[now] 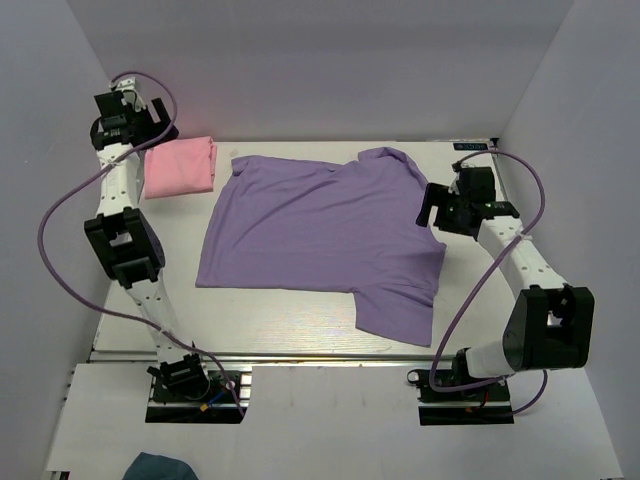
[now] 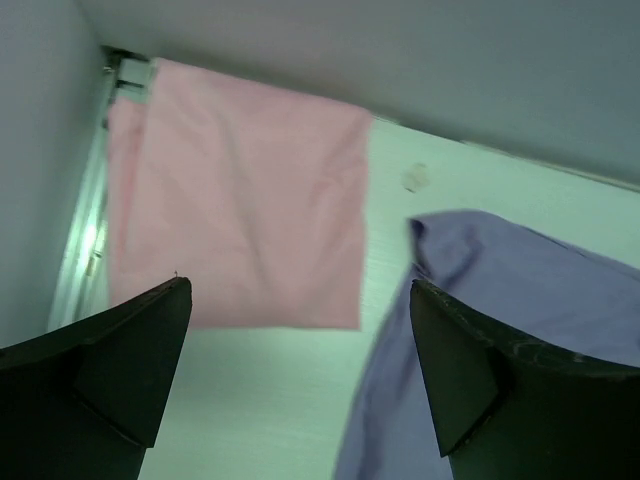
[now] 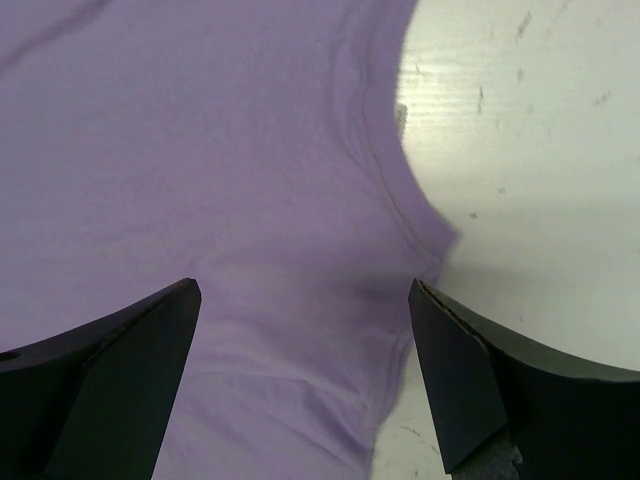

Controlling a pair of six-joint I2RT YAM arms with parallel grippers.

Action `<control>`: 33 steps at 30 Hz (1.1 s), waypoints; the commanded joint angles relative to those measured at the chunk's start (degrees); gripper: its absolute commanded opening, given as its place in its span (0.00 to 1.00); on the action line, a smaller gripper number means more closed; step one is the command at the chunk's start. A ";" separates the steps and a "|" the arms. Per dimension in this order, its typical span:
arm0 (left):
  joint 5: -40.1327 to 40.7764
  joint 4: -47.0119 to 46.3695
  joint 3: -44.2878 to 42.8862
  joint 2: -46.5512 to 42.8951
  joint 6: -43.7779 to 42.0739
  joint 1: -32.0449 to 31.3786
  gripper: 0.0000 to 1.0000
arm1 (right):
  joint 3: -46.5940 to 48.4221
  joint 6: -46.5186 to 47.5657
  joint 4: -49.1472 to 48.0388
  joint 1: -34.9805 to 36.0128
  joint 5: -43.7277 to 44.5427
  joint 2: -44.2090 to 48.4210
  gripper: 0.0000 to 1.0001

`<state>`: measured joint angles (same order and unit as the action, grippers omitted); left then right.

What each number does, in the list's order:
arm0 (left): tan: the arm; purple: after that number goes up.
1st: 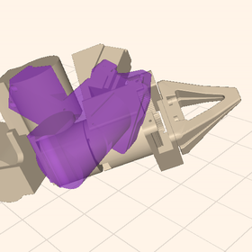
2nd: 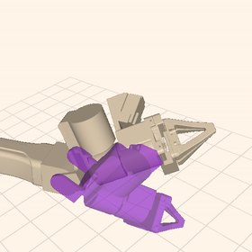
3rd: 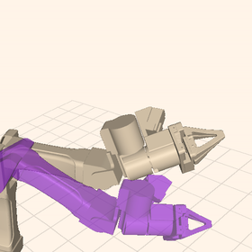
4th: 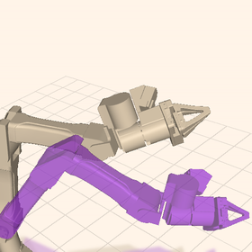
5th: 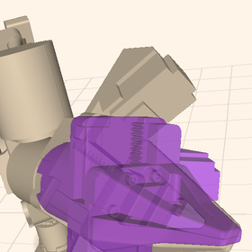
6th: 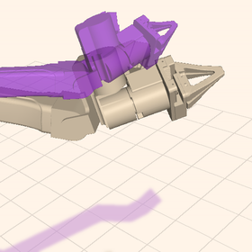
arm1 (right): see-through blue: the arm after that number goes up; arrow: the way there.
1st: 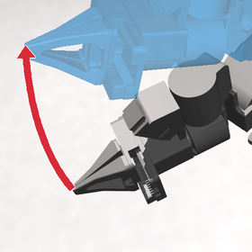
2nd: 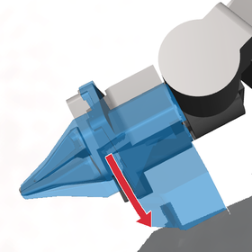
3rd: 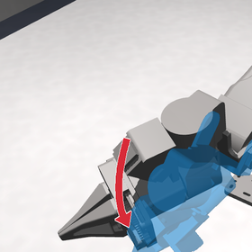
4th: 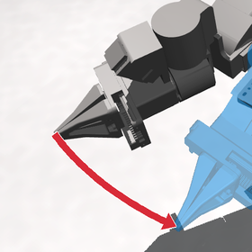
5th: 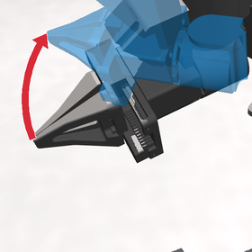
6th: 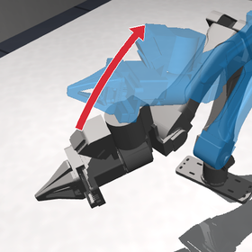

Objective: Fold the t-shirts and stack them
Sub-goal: Flatten out the tshirt

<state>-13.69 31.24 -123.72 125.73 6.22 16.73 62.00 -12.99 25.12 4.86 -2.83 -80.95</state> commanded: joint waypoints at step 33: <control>24.76 10.51 84.60 -56.82 35.27 -14.97 0.94 | -30.62 -28.40 16.71 18.16 7.49 24.79 0.90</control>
<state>8.47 44.60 -39.94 70.37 39.33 1.91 32.38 -37.23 40.86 21.19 3.92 -55.18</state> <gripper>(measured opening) 0.953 0.905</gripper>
